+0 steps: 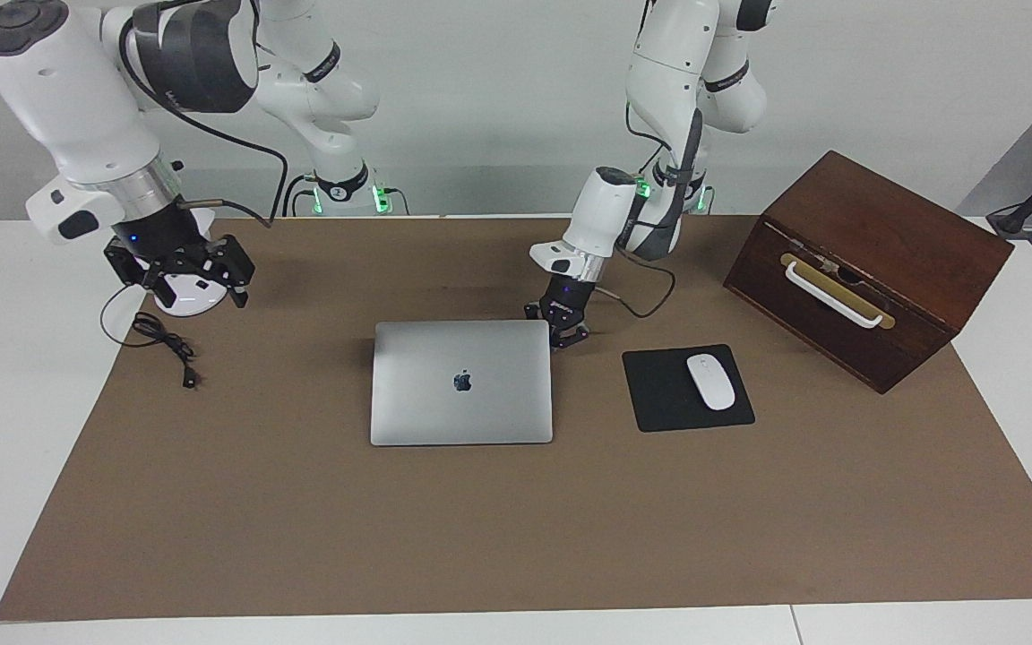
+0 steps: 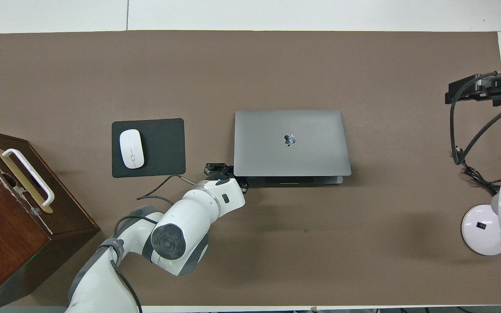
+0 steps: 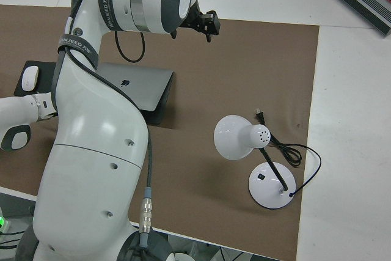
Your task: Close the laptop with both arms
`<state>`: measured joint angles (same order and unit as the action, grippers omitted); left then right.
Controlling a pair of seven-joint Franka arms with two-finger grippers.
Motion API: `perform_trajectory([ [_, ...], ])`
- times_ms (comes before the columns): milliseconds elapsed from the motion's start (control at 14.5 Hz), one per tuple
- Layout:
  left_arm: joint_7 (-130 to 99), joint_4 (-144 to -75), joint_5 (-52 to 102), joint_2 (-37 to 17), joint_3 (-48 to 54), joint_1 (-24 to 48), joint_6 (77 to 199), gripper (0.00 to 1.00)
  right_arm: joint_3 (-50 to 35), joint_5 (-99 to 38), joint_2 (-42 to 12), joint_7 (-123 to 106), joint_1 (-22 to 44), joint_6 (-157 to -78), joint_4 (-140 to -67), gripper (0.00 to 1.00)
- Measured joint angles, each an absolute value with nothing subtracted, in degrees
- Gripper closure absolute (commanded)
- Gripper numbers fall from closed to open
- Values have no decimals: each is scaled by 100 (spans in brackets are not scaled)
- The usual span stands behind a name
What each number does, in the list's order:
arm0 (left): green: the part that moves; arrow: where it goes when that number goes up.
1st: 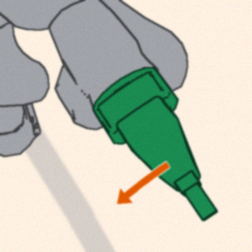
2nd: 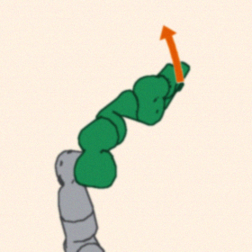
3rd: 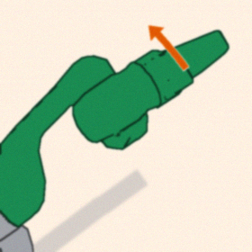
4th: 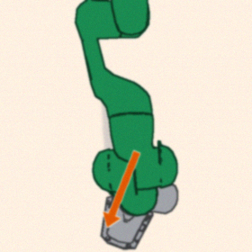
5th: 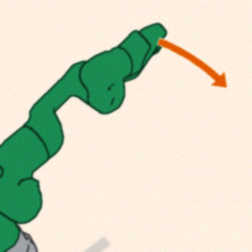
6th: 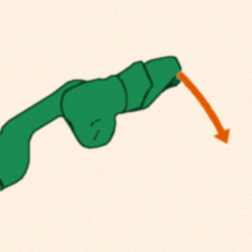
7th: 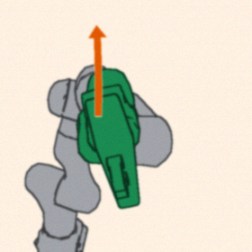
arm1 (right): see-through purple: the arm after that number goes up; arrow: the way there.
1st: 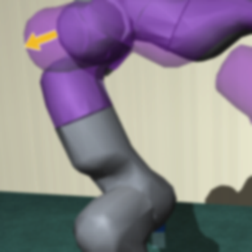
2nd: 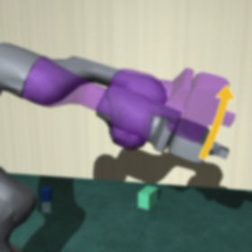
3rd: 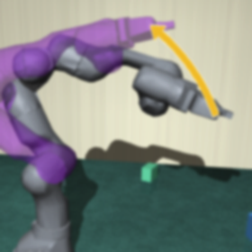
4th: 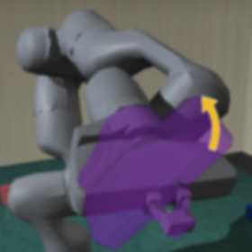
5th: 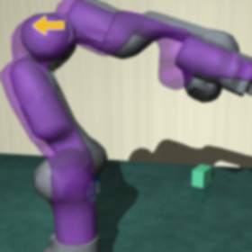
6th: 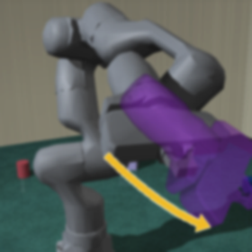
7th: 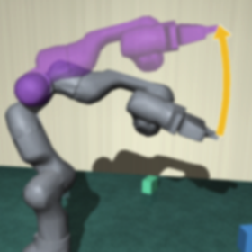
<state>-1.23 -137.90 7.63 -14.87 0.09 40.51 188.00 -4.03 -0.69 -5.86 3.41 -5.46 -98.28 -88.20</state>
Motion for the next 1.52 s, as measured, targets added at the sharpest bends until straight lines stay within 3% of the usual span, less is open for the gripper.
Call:
perform_trajectory([
  [345, -123, -13798, 763, -1359, 37, 3860, 18228, 100, -414, -69, -293, 505, -547, -9829, -9197, 0],
  [759, -123, -13631, 796, -751, 9, 3535, 16099, 100, -406, -69, 23, 505, -598, -9829, -9376, 0],
  [1517, -137, -12523, 1163, -172, -71, 3186, 13224, 100, -420, -71, 304, 505, -598, -9828, -9405, 0],
])
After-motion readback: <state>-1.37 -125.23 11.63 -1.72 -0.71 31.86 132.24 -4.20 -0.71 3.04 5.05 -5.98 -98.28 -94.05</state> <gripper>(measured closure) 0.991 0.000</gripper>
